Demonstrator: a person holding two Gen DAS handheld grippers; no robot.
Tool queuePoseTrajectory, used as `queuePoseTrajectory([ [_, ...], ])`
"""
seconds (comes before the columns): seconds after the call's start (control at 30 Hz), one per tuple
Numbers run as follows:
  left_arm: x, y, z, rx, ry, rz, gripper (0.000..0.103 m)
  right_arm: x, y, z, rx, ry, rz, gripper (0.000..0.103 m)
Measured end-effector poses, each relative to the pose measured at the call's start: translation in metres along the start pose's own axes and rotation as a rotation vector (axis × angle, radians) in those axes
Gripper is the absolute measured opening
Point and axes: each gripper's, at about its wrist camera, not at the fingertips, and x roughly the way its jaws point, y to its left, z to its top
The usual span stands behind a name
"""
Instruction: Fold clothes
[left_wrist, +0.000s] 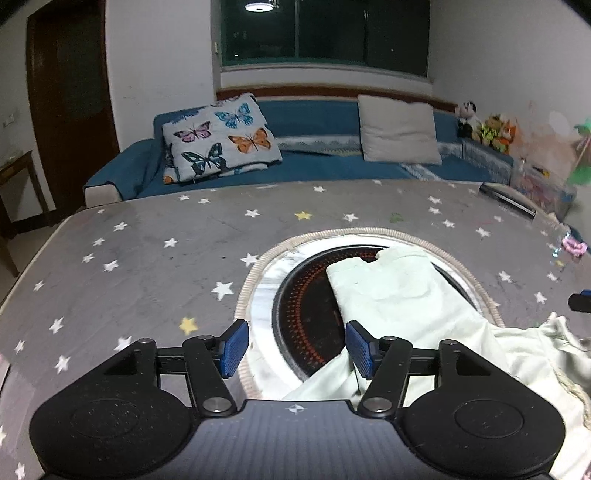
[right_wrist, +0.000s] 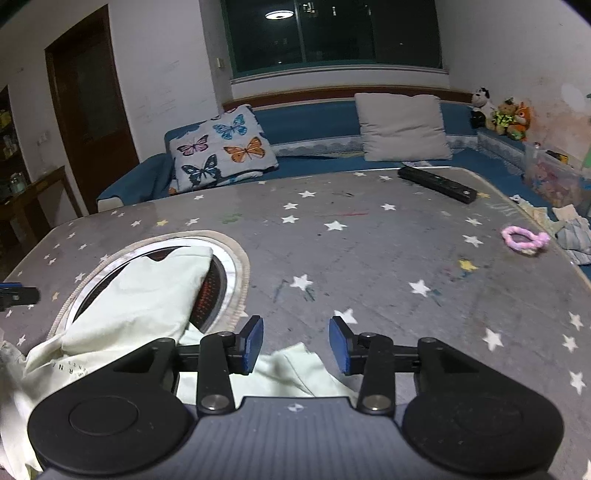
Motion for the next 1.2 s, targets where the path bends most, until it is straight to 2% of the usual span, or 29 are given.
queuePoseTrajectory([
  [0.5, 0.057, 0.016, 0.024, -0.005, 0.060, 0.021, 0.058, 0.051, 0.012, 0.028, -0.029, 0.059, 0.074, 0.040],
  [0.73, 0.067, 0.011, 0.018, 0.013, 0.088, -0.025, 0.057, 0.076, 0.031, 0.036, -0.067, 0.102, 0.140, 0.039],
  [0.97, 0.073, 0.013, 0.012, 0.000, 0.104, -0.040, 0.057, 0.111, 0.064, 0.046, -0.100, 0.143, 0.255, 0.038],
  [1.2, 0.067, 0.014, 0.005, 0.032, 0.100, -0.082, 0.057, 0.145, 0.085, 0.050, -0.078, 0.173, 0.282, 0.038],
])
